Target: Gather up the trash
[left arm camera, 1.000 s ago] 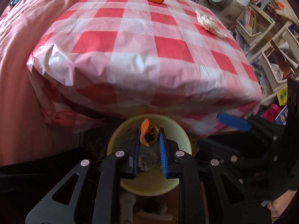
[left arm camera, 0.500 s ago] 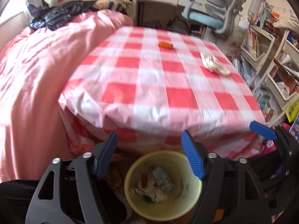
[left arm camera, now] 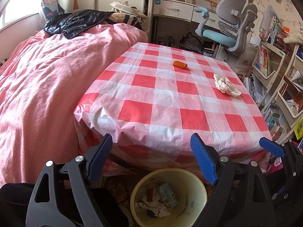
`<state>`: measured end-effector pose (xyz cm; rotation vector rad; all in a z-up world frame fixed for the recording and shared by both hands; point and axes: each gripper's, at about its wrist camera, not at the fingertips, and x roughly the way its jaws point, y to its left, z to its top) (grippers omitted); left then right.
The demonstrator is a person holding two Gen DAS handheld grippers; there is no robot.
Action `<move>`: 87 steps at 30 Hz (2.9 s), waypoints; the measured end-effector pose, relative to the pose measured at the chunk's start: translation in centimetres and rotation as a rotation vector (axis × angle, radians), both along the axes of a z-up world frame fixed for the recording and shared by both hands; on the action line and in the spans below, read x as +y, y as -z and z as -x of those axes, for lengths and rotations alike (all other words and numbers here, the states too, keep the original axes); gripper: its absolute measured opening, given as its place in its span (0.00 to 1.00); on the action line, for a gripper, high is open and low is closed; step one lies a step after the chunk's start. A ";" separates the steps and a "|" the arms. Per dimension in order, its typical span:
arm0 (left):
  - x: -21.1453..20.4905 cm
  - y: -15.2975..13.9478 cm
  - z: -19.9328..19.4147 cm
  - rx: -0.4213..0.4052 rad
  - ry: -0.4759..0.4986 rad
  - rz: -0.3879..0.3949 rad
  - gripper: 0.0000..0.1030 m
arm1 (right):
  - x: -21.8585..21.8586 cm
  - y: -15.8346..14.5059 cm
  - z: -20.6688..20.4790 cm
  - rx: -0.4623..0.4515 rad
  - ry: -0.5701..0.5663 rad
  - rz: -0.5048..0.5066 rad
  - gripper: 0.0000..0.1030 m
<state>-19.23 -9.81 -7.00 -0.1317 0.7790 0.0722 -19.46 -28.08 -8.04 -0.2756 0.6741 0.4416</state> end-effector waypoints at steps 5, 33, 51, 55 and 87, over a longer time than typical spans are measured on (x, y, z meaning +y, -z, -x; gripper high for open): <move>0.2 -0.1 0.0 -0.011 -0.016 0.001 0.80 | 0.6 -0.4 0.5 -0.040 -0.017 0.020 0.92; 0.3 -0.8 0.3 -0.070 -0.047 -0.019 0.84 | 1.0 -1.3 1.2 -0.094 -0.022 0.020 0.92; 0.1 -0.8 0.2 -0.069 -0.048 -0.021 0.84 | 0.9 -1.5 1.2 -0.103 -0.023 0.021 0.92; 0.1 -0.8 0.3 -0.068 -0.048 -0.023 0.85 | 1.0 -1.6 1.2 -0.103 -0.023 0.022 0.92; -0.1 -0.6 0.1 -0.062 -0.048 -0.024 0.85 | 1.3 -1.4 1.4 -0.113 -0.030 0.032 0.92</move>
